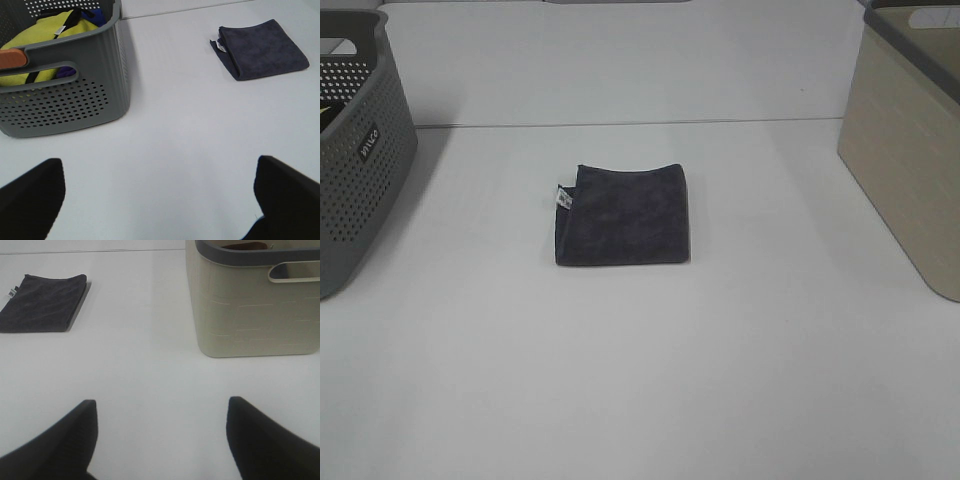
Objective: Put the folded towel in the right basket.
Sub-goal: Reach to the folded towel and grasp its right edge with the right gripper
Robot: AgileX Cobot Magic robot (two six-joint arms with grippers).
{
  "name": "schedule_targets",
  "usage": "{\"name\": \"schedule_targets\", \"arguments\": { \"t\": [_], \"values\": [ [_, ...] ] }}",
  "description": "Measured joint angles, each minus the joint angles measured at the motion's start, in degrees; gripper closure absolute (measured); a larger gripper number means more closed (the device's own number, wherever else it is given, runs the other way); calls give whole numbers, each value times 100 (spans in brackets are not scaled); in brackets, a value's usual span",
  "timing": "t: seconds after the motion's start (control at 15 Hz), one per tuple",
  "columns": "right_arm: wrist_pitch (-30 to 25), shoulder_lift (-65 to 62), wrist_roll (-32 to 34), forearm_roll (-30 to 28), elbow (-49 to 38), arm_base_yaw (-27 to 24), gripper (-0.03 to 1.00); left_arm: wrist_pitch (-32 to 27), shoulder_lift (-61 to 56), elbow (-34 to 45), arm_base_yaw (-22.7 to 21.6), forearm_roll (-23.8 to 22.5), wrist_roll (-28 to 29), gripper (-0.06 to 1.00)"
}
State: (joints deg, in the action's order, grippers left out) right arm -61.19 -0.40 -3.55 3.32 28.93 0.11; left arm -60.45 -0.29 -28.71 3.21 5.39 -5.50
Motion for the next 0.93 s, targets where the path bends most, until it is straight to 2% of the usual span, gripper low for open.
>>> {"name": "schedule_targets", "arguments": {
  "t": [0.93],
  "values": [
    [0, 0, 0, 0, 0, 0, 28, 0, 0, 0, 0, 0, 0, -3]
  ]
}}
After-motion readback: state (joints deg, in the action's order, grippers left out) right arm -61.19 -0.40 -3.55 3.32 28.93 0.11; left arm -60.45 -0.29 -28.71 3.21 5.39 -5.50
